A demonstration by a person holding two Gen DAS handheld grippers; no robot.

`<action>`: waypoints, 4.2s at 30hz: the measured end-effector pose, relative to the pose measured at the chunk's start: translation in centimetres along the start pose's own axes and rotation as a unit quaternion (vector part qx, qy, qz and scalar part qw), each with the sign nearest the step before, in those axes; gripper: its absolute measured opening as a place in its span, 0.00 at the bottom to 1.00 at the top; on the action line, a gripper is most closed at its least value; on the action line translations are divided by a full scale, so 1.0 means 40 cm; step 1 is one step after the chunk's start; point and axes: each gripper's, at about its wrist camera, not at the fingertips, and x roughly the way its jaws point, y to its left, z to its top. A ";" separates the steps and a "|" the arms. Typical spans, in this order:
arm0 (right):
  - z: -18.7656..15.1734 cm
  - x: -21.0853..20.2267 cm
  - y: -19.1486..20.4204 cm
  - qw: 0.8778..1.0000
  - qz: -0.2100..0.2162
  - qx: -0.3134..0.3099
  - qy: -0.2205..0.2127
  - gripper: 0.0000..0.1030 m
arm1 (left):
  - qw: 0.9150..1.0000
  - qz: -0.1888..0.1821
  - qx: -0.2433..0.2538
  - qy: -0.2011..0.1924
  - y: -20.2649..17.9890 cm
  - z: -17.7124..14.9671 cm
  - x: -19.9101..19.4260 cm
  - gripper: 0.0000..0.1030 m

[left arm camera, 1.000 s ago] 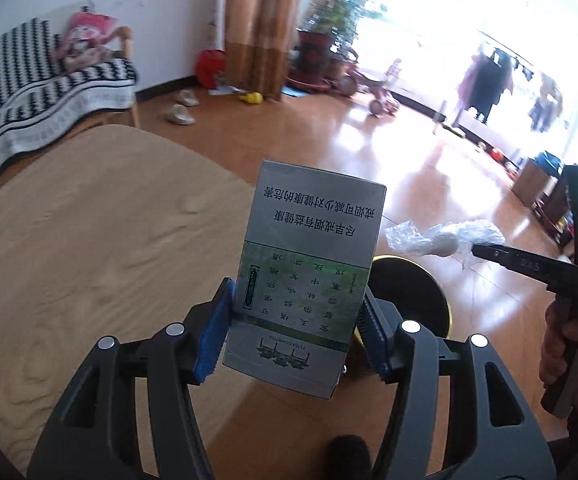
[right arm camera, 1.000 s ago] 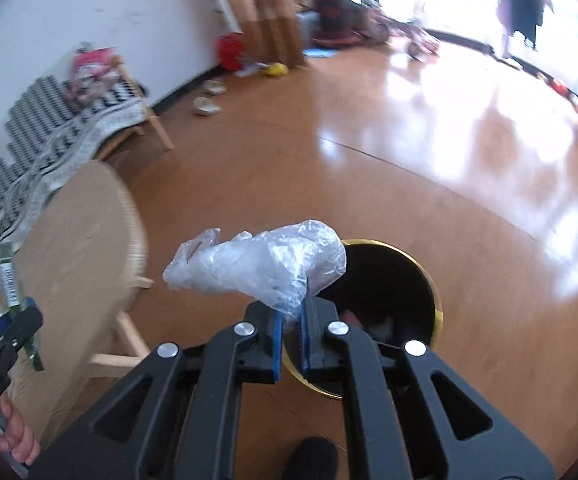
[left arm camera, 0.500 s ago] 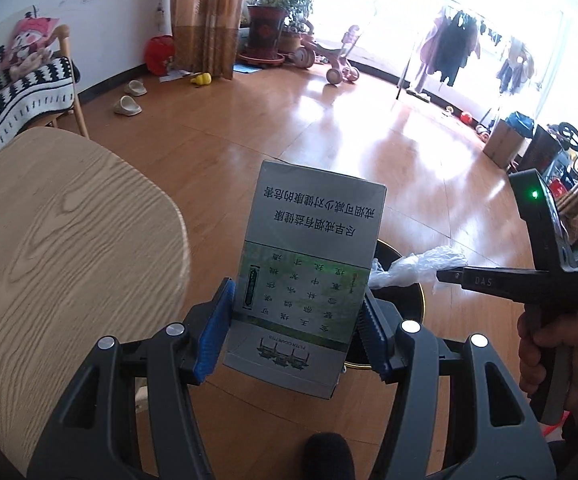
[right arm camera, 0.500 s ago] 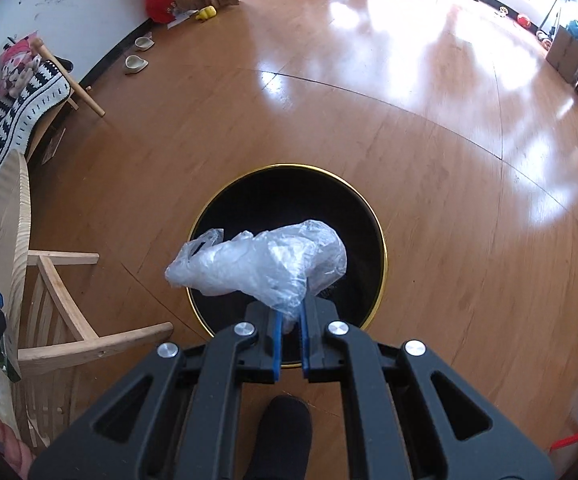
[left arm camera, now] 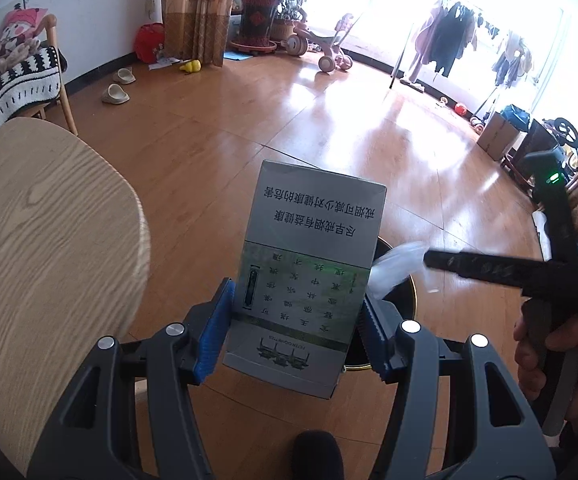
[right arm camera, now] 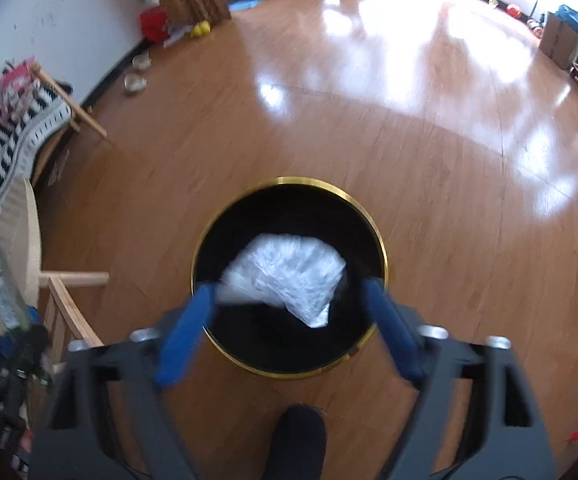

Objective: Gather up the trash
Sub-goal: 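Open the left tool to drop the grey cigarette box into the bin, then return to the table and grasp the pink-purple toy with the left tool, then grasp the yellow-green popcorn bag with the right tool while the left tool holds the toy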

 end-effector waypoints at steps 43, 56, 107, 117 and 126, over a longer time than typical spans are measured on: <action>-0.036 -0.174 0.389 0.989 0.076 -0.098 -0.082 0.83 | 0.988 0.106 -0.110 -0.038 0.201 -0.034 -0.265 0.91; -0.349 -0.268 1.038 0.921 0.211 -0.325 -0.044 0.83 | 0.932 0.252 -0.248 -0.077 0.582 -0.313 -0.719 0.91; -1.003 -0.228 1.663 0.751 0.319 -0.573 0.082 0.83 | 0.806 0.375 -0.456 -0.032 1.011 -0.838 -1.074 0.52; -1.045 -0.188 1.700 0.755 0.293 -0.582 0.071 0.60 | 0.805 0.350 -0.476 -0.048 1.029 -0.843 -1.091 0.52; -0.956 -0.294 1.629 0.763 0.344 -0.546 0.042 0.50 | 0.813 0.350 -0.459 -0.076 1.002 -0.790 -1.114 0.52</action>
